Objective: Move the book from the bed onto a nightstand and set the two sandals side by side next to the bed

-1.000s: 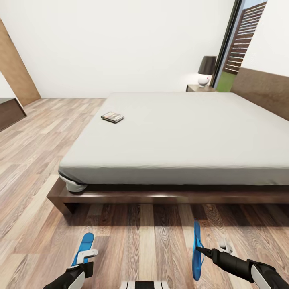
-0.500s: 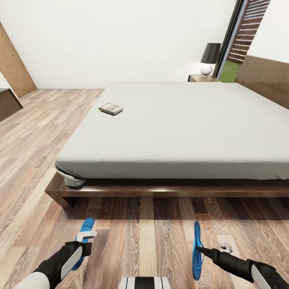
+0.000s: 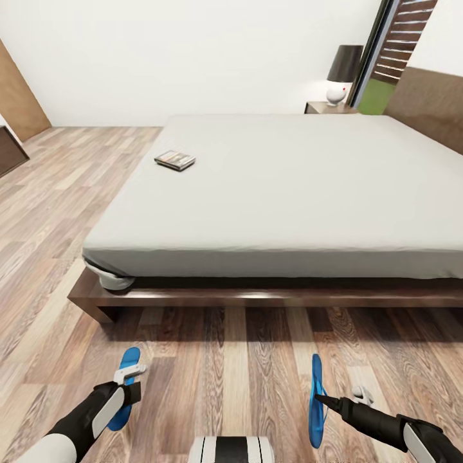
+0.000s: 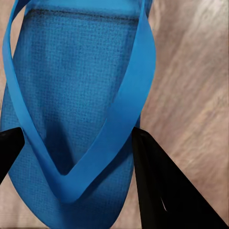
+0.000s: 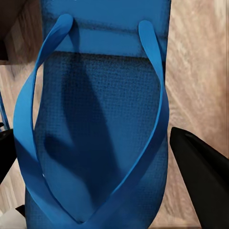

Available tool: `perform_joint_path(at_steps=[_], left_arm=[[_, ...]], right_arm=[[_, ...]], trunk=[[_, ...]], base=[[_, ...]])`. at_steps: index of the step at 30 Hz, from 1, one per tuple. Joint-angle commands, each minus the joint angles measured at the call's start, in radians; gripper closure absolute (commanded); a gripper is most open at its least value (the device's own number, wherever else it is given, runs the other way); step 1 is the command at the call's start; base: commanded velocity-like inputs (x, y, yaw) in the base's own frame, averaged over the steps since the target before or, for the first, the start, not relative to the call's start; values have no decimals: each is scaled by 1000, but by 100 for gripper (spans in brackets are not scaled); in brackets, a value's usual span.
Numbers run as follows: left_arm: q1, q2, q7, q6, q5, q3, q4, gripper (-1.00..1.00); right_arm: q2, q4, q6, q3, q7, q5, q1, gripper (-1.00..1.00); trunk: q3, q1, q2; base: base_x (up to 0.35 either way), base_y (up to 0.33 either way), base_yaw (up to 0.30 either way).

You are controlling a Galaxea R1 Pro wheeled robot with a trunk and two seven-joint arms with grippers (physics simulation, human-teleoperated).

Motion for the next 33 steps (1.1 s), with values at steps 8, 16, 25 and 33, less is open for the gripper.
perform_joint_path(at_steps=[8,16,25,33], left_arm=[[0,-2,9,1,3,6,-2,100],[0,-2,5,2,4,6,-4,100],[0,-3,3,-1,4,5,-4,100],[0,-17,4,1,6,3,-5,100]], right_arm=[[0,0,9,-2,3,-7,0,100],[0,-1,9,-2,3,-7,0,100],[-19,-2,9,-2,3,-7,0,100],[-104,-9,89,-3,77,-66,0,100]], trunk=[[-32,3,-2],[-63,7,-4],[-97,11,-6],[-128,15,-8]], base=[[0,0,0],[0,0,0],[0,0,0],[0,0,0]])
